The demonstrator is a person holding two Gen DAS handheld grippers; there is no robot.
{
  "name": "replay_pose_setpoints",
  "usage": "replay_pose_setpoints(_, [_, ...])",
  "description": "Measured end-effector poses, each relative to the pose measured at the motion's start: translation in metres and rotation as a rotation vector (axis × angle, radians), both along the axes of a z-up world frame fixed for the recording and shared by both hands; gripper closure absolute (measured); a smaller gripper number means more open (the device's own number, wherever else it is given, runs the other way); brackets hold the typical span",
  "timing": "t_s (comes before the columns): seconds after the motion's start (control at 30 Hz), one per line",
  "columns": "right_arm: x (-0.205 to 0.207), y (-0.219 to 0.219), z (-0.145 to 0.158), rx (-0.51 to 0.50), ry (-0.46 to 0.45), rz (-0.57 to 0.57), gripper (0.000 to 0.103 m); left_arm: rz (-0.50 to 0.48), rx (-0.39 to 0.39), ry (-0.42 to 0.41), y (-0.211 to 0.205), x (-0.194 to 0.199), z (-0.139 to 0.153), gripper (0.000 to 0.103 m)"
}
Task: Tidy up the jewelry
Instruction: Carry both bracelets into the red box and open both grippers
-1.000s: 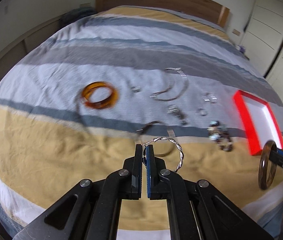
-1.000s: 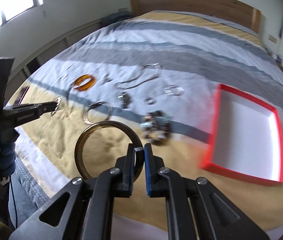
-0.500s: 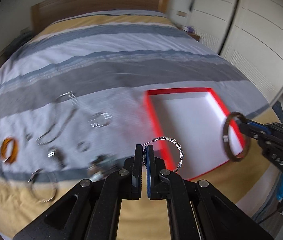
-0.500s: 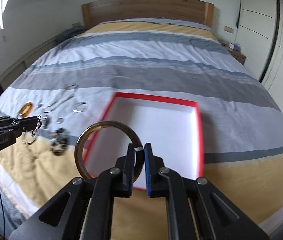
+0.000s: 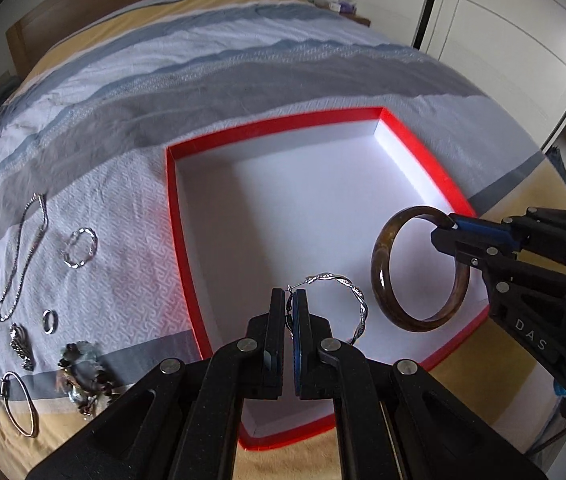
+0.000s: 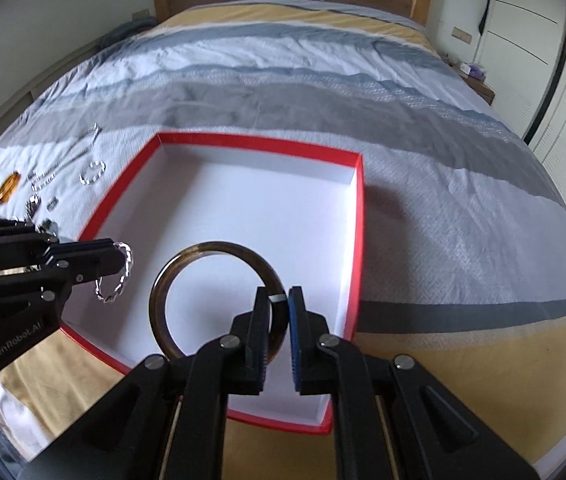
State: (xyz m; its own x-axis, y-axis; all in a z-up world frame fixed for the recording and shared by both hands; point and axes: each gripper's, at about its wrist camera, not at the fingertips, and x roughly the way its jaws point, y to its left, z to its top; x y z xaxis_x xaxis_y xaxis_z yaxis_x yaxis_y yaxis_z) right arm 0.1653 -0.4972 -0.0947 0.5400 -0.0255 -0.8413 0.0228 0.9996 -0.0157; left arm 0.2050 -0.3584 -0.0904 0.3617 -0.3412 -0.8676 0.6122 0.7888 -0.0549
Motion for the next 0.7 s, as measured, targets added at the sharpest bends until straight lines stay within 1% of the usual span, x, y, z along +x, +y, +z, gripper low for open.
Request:
replay_pose_setpoints(0.27, [0.010,0.011,-0.017,-0.067,0.049,0.058,0.094,0.005,0.053,0.029,-0.003,0.010,-0.024,0.100])
replay_pose_setpoints(0.57, [0.013,0.012,-0.030,-0.065,0.090,0.063,0.095,0.015,0.041,0.056,-0.001,0.012,-0.030,0.099])
replay_pose_setpoints(0.7, [0.013,0.012,-0.031,-0.061,0.091,0.056,0.094,0.018,0.039,0.045,0.002,0.008,-0.030,0.097])
